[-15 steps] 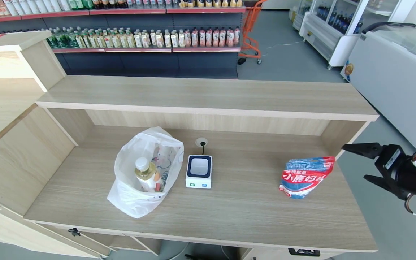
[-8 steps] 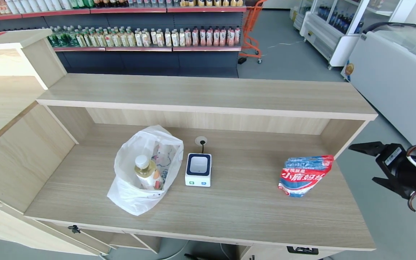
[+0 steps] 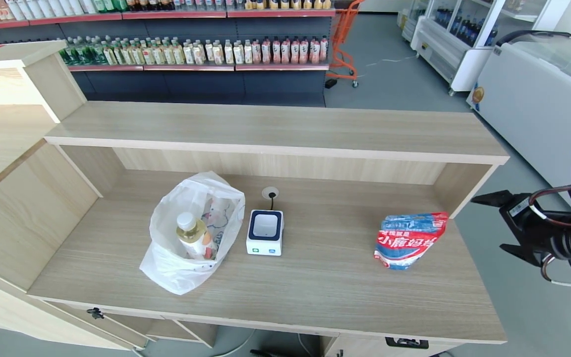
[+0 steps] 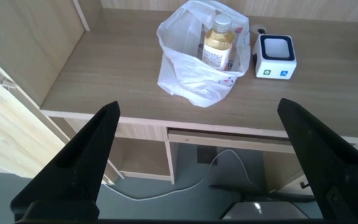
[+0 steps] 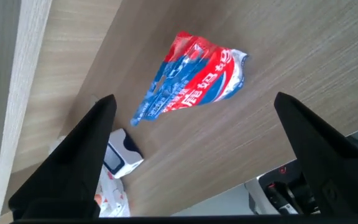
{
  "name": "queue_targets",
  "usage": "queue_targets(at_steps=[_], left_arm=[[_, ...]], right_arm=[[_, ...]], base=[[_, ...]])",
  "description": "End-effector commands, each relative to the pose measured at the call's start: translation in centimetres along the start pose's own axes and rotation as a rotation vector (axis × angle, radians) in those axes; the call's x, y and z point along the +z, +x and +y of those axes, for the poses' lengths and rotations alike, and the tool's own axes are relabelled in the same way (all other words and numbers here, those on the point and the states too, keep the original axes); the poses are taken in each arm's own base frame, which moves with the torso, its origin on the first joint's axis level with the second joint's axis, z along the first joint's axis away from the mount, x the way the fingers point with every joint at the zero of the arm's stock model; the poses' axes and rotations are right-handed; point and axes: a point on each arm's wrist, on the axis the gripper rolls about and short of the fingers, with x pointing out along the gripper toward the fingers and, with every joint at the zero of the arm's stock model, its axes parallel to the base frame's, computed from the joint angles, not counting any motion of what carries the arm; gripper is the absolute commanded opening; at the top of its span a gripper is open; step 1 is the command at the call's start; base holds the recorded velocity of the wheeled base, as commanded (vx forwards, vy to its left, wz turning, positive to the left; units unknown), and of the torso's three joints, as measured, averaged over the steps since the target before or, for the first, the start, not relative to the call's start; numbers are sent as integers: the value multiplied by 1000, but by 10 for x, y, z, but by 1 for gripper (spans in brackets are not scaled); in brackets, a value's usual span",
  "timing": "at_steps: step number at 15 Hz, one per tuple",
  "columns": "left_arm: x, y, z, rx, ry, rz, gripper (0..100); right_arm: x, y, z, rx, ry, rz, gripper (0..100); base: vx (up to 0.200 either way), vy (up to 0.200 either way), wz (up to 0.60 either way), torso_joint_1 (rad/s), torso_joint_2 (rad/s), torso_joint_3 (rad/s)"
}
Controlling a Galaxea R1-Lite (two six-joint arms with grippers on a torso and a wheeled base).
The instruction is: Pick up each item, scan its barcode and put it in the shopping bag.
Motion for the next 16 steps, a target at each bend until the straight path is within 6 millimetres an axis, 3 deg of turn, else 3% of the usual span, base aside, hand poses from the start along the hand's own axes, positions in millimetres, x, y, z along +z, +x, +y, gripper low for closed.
queue_targets(at_steps=[1, 2, 5, 12, 16], left_arm=[[0, 0, 0, 0, 0, -1, 100], [0, 0, 0, 0, 0, 1, 100], [0, 0, 0, 0, 0, 1, 100], [0, 0, 0, 0, 0, -1, 100], [0, 0, 0, 0, 0, -1, 100]], right_arm=[[1, 42, -1, -63, 21, 29, 100], [0, 47, -1, -74, 29, 32, 100], [-27, 84, -9, -171, 4, 90, 100], [-54, 146, 6, -205, -59, 87, 100], [-63, 157, 15, -184, -81, 93, 100]], base=[[0, 0, 0, 0, 0, 0], [0, 0, 0, 0, 0, 0], [0, 0, 0, 0, 0, 0], [0, 0, 0, 0, 0, 0], [0, 0, 0, 0, 0, 0]])
